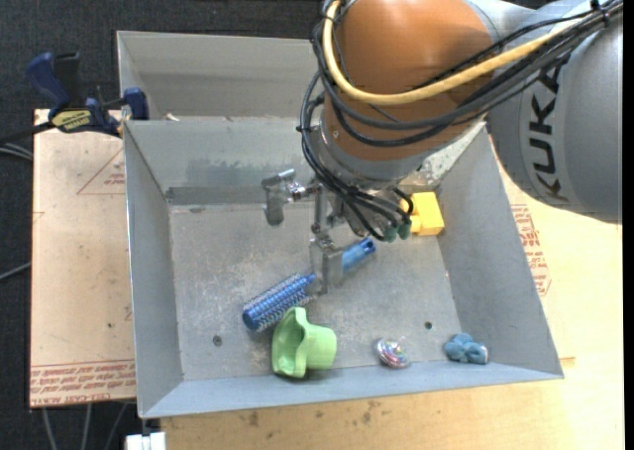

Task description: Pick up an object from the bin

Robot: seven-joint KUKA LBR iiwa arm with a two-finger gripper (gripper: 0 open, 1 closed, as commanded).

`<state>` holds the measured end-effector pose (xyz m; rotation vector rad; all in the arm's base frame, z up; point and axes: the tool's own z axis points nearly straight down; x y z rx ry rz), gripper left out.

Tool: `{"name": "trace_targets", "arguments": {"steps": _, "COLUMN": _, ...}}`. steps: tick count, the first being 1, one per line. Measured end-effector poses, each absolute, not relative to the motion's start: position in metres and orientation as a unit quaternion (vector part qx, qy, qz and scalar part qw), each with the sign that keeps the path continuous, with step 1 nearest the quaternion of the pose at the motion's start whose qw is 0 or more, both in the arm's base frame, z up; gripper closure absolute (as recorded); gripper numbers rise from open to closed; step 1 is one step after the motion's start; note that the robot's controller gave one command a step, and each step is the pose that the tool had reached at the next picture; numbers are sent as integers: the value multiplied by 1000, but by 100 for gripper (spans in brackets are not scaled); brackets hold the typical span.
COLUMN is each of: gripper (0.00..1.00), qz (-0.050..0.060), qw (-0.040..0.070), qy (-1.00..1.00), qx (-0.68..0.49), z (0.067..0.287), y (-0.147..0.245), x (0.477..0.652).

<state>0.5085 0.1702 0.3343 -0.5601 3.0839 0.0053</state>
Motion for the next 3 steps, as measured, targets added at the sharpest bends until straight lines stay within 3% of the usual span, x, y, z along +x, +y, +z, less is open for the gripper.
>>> {"name": "trace_targets", "arguments": {"steps": 1, "gripper": 0, "qz": 0, "qw": -4, "qy": 983, "qx": -181, "z": 178, "y": 148, "x": 479}}
{"name": "trace_targets", "arguments": {"steps": 3, "gripper": 0, "qz": 1, "qw": 3, "qy": 954, "qx": -299, "z": 69, "y": 126, "x": 498}}
